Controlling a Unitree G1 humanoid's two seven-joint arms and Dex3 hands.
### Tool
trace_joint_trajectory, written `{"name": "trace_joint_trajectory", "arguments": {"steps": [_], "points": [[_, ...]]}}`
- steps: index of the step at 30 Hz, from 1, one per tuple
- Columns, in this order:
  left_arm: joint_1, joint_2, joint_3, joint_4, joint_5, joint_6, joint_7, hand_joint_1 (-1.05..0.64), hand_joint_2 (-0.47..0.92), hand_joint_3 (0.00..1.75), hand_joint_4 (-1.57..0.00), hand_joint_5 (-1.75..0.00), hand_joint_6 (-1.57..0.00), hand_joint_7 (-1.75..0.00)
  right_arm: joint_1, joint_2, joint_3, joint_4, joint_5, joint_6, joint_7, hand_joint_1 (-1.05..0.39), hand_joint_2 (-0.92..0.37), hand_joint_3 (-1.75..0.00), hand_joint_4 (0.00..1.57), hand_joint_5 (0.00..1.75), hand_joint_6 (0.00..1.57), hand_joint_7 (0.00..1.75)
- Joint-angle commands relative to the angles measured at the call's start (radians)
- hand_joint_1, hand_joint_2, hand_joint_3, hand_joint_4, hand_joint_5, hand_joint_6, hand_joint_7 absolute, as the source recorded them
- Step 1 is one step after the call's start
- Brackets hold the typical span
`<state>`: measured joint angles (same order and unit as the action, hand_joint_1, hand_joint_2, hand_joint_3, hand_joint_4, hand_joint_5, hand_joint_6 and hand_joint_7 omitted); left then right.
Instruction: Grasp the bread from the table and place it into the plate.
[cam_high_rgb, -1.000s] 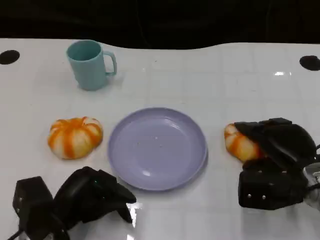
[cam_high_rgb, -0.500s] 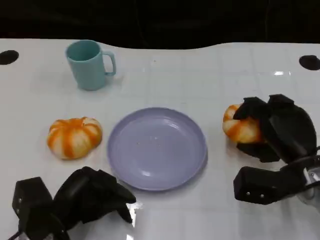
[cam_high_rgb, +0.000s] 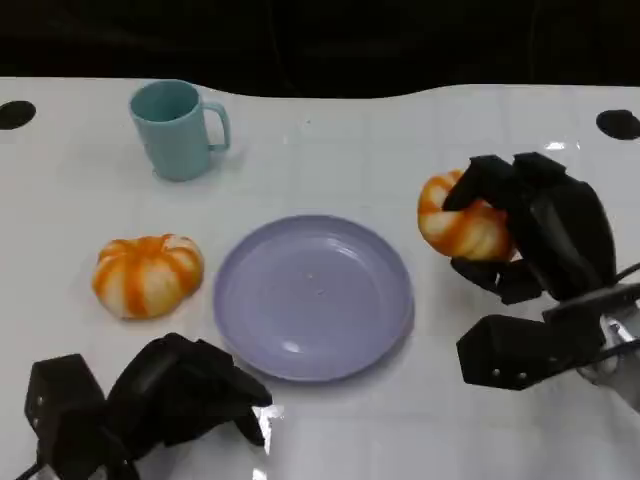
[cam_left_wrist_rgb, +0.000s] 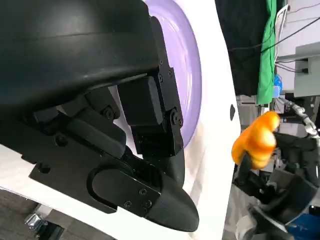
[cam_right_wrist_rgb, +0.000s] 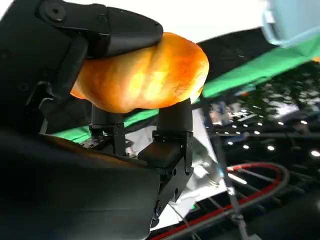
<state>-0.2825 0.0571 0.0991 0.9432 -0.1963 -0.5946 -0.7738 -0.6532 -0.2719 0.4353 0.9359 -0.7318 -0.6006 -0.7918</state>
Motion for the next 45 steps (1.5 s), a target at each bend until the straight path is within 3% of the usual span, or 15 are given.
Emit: {"name": "trace_joint_trajectory", "arguments": {"steps": [1, 12, 17, 22, 30, 38, 41, 43, 45], "points": [[0.010, 0.017, 0.000, -0.004, 0.002, -0.001, 0.002, -1.05, 0.85, 0.00, -1.24, -0.90, -1.57, -0.04, 0.003, 0.014, -0.024, -0.054, 0.041, -0.014, 0.054, -0.12, -0.16, -1.60, 1.06, 1.75, 0.80, 1.74], [0.016, 0.015, 0.002, -0.006, -0.002, -0.011, 0.001, -1.05, 0.85, 0.00, -1.24, -0.91, -1.57, -0.04, 0.012, 0.069, -0.020, -0.124, 0.084, -0.061, 0.212, -0.11, -0.14, -1.63, 1.02, 1.75, 0.78, 1.69], [0.016, 0.014, 0.002, -0.006, -0.002, -0.012, 0.001, -1.05, 0.84, 0.00, -1.23, -0.92, -1.57, -0.04, 0.014, 0.074, -0.030, -0.128, 0.081, -0.067, 0.232, -0.10, -0.15, -1.63, 1.02, 1.75, 0.78, 1.69], [0.022, 0.011, 0.003, -0.013, -0.011, 0.004, -0.008, -1.05, 0.82, 0.00, -1.23, -0.92, -1.57, -0.05, -0.059, 0.159, 0.023, -0.043, 0.053, -0.053, 0.276, -0.11, -0.18, -1.52, 1.01, 1.75, 0.82, 1.62], [0.027, 0.011, -0.002, -0.023, -0.005, 0.000, -0.006, -1.05, 0.84, 0.01, -1.23, -0.92, -1.56, -0.04, -0.099, 0.191, 0.040, 0.048, 0.060, -0.078, 0.321, -0.12, -0.23, -1.50, 1.01, 1.75, 0.81, 1.65], [0.036, 0.012, -0.007, -0.041, -0.004, 0.010, 0.000, -1.05, 0.84, 0.00, -1.24, -0.92, -1.57, -0.05, -0.110, 0.216, 0.039, 0.112, 0.081, -0.110, 0.376, -0.15, -0.35, -1.38, 0.95, 1.75, 0.78, 1.60], [0.035, 0.011, -0.006, -0.038, -0.007, 0.006, -0.003, -1.05, 0.84, 0.00, -1.24, -0.92, -1.57, -0.04, -0.111, 0.220, 0.032, 0.124, 0.098, -0.114, 0.405, -0.16, -0.37, -1.35, 0.89, 1.74, 0.76, 1.49], [0.034, 0.010, -0.005, -0.034, -0.008, 0.000, -0.004, -1.05, 0.84, 0.00, -1.24, -0.92, -1.57, -0.04, -0.109, 0.223, 0.024, 0.130, 0.114, -0.116, 0.433, -0.17, -0.40, -1.26, 0.83, 1.73, 0.78, 1.28], [0.031, 0.008, -0.003, -0.030, -0.012, 0.000, -0.008, -1.05, 0.84, 0.00, -1.24, -0.92, -1.57, -0.04, -0.110, 0.219, 0.023, 0.130, 0.128, -0.106, 0.486, -0.31, -0.60, -0.83, 0.66, 1.53, 0.65, 0.93]]}}
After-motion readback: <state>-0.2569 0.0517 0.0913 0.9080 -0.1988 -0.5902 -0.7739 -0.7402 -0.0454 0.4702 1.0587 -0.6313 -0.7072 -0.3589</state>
